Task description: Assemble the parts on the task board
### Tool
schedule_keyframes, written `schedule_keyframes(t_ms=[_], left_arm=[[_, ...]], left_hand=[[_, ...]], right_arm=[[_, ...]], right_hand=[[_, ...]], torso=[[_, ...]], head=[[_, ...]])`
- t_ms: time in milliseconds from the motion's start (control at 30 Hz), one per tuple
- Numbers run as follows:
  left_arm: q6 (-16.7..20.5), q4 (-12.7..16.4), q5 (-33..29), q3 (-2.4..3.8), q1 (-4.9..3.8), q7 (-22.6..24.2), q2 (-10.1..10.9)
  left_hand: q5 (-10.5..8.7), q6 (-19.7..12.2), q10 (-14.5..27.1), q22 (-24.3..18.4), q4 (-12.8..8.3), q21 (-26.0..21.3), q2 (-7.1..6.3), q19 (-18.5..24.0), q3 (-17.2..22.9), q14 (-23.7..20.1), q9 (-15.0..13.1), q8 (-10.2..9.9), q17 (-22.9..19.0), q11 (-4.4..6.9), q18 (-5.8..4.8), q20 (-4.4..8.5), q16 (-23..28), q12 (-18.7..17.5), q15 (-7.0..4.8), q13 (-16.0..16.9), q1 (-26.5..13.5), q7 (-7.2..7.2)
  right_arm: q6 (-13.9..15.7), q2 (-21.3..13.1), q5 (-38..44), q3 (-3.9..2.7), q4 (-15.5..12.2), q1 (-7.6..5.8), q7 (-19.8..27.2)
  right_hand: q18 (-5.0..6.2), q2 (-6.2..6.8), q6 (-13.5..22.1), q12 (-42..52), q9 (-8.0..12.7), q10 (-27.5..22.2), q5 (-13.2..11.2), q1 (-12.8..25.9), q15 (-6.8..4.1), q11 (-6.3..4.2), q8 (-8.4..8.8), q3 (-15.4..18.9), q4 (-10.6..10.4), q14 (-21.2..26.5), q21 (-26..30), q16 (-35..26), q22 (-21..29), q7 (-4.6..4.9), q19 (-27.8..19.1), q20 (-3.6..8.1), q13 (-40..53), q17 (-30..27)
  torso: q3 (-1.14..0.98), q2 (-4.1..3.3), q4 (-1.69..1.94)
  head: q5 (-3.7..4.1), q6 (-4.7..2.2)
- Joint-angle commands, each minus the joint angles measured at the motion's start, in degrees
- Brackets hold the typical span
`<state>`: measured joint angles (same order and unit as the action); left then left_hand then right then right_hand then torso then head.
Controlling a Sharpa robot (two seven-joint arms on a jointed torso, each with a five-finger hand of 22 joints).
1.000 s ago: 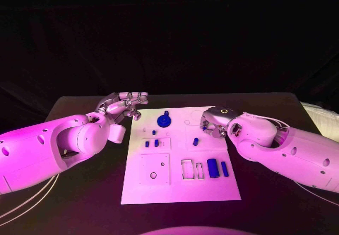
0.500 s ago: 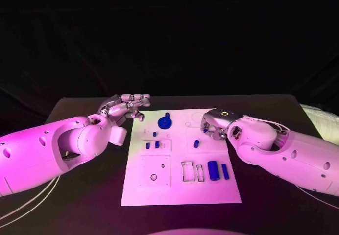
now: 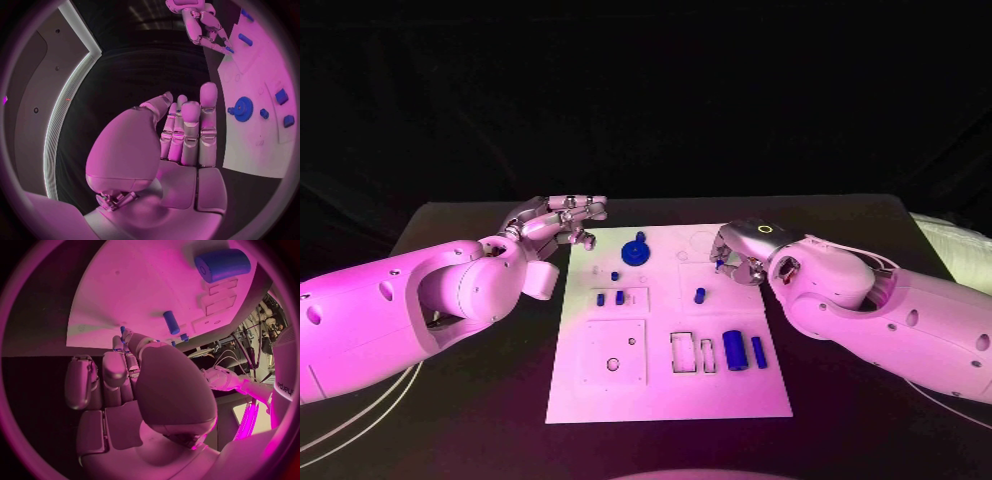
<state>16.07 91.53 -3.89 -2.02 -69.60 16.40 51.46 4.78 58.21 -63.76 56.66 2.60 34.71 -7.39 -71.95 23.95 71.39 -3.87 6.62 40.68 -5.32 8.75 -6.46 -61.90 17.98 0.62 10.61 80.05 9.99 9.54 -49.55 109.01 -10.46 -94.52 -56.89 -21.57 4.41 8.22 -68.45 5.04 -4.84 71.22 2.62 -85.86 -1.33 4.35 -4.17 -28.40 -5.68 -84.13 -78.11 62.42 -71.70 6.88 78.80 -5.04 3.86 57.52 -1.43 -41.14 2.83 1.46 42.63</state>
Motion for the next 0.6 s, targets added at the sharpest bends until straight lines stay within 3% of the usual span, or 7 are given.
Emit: schedule_keyframes(t_ms=[33, 367, 600], left_arm=[[-1.21, -0.02, -0.01, 0.04, -0.02, 0.25, -0.14], [-1.32, -0.21, 0.00, 0.04, -0.01, 0.37, -0.62], [-1.19, -0.16, 0.00, 0.04, 0.00, 0.51, -0.86]], left_hand=[[0.20, -0.35, 0.35, -0.05, 0.10, -0.20, 0.17, 0.52, -0.31, -0.40, -0.04, 0.26, -0.05, -0.13, 1.18, -0.02, 0.24, 0.20, 0.16, 0.05, -0.56, 0.13], [0.20, -0.35, 0.35, -0.05, 0.10, -0.20, 0.17, 0.52, -0.31, -0.40, -0.04, 0.26, -0.05, -0.13, 1.18, -0.02, 0.24, 0.20, 0.16, 0.05, -0.56, 0.13], [0.18, -0.43, 0.50, -0.30, 0.15, -0.62, 0.18, 0.73, -0.39, -0.54, -0.04, 0.31, -0.36, -0.17, 1.24, -0.05, 0.47, 0.37, 0.18, 0.09, -0.63, 0.17]], right_arm=[[1.67, -0.28, -0.18, -0.11, -0.77, -0.01, -1.46], [2.51, -0.79, -0.41, -0.28, -6.58, 0.25, -1.35], [5.55, -0.19, -2.53, -0.28, -11.90, 1.82, 0.35]], right_hand=[[-0.12, -0.05, -0.59, -0.14, -0.04, 0.97, 0.23, 0.56, -0.06, -1.14, -0.25, 0.16, 0.04, -1.14, -0.33, 0.39, -0.13, -0.05, 0.46, 0.16, 0.06, 0.14], [-0.13, -0.12, -0.63, -0.16, -0.05, 1.03, 0.40, 0.56, -0.09, -1.19, -0.24, -0.02, 0.19, -1.15, -0.39, 0.50, -0.21, -0.06, 0.51, 0.19, 0.06, 0.23], [-0.16, -0.15, -0.49, -0.36, -0.02, 1.03, 1.15, 0.25, -0.06, -1.04, -0.04, -0.97, 1.09, -1.21, -0.58, 0.98, -0.45, 0.22, 0.66, 0.29, 0.04, 0.66]], torso=[[-0.02, 0.02, -0.03], [-0.01, 0.02, 0.15], [0.16, -0.04, 0.20]], head=[[0.03, 0.05], [-0.76, 0.27], [-1.90, 0.36]])
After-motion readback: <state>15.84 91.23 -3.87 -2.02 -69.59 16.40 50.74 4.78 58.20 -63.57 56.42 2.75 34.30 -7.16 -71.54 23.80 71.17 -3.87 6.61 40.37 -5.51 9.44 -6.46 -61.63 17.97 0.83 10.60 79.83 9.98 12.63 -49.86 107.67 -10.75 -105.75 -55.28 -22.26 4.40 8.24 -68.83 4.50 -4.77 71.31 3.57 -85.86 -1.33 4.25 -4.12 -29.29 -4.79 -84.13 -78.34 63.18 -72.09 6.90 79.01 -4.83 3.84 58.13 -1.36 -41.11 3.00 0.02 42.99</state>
